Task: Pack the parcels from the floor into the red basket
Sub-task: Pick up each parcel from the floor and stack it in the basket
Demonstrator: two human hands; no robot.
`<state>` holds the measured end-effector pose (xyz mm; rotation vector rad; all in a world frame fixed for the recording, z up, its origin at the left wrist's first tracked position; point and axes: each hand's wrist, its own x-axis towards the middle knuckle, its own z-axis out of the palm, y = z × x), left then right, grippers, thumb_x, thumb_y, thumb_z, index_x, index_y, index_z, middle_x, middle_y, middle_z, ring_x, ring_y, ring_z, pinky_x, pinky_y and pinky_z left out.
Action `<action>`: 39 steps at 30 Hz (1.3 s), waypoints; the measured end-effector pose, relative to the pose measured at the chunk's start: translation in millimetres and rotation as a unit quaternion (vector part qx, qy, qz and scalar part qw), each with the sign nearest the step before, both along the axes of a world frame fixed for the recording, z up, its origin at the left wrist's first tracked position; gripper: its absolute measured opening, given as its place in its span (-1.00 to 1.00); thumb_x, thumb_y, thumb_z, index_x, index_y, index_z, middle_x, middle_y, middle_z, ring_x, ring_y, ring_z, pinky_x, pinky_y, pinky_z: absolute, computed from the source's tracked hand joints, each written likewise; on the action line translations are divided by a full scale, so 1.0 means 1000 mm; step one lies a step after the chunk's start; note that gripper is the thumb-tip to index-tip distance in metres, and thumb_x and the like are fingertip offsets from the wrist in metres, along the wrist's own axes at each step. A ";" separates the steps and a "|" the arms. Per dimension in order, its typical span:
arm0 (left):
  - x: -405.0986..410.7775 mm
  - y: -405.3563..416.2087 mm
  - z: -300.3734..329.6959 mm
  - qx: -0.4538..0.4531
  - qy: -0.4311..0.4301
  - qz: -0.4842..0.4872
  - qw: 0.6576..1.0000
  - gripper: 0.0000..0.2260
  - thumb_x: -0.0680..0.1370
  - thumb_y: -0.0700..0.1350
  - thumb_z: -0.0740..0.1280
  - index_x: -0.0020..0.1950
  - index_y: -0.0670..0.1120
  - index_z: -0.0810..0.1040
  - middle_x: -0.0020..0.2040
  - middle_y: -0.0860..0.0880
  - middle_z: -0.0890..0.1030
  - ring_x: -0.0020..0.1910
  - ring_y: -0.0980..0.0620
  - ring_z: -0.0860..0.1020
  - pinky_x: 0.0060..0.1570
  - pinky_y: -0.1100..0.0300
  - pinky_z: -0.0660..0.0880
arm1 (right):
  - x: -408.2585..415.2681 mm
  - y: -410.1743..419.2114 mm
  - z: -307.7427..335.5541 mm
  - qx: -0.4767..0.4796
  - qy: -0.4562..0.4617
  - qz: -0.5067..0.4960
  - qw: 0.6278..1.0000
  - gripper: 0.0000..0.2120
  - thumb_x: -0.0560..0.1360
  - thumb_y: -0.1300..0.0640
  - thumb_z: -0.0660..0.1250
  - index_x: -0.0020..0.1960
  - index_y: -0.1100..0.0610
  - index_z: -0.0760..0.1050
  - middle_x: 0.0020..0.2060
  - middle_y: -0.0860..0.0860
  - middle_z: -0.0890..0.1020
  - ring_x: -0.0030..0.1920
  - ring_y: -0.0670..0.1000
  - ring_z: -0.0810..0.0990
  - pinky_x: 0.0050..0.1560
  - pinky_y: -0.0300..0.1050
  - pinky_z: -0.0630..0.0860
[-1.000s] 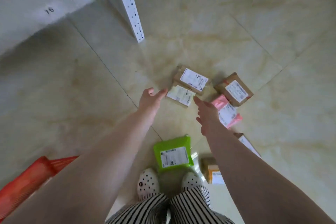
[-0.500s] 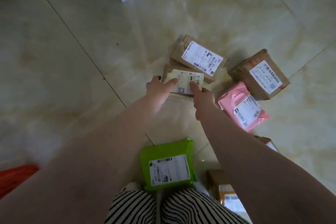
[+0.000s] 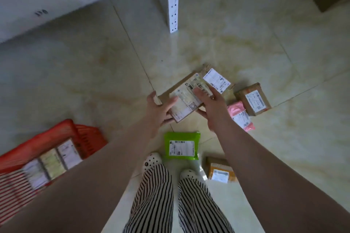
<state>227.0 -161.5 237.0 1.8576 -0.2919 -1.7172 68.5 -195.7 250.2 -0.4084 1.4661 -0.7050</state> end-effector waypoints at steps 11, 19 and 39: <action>0.087 0.134 0.126 -0.040 0.071 0.275 0.958 -0.57 0.50 -0.09 0.43 0.30 -0.16 0.38 0.05 -0.19 0.60 0.02 -0.15 0.65 0.09 0.00 0.60 | 0.137 0.080 0.108 -0.019 -0.009 0.201 0.979 -0.13 0.24 -0.04 0.59 0.44 0.03 0.25 0.20 0.09 0.61 0.12 0.06 0.65 0.22 0.15 0.54; 0.188 0.253 0.096 -0.035 0.080 0.416 0.905 -0.51 0.49 -0.03 0.42 0.33 -0.17 0.37 0.21 -0.19 0.59 0.13 -0.15 0.62 0.17 -0.02 0.56 | 0.261 0.193 0.092 0.016 -0.008 0.366 0.930 -0.35 0.45 0.07 0.47 0.46 0.07 0.26 0.12 0.03 0.64 -0.15 -0.14 0.64 -0.42 -0.38 0.50; 0.454 0.460 0.079 0.032 0.053 0.455 0.889 -0.72 0.50 -0.18 0.43 0.18 -0.22 0.55 -0.01 -0.11 0.66 -0.04 -0.09 0.65 0.02 0.06 0.61 | 0.527 0.409 0.064 0.071 -0.034 0.351 0.933 -0.69 0.49 0.16 0.42 0.21 -0.02 0.55 0.07 0.00 0.71 0.07 0.04 0.69 0.15 0.03 0.59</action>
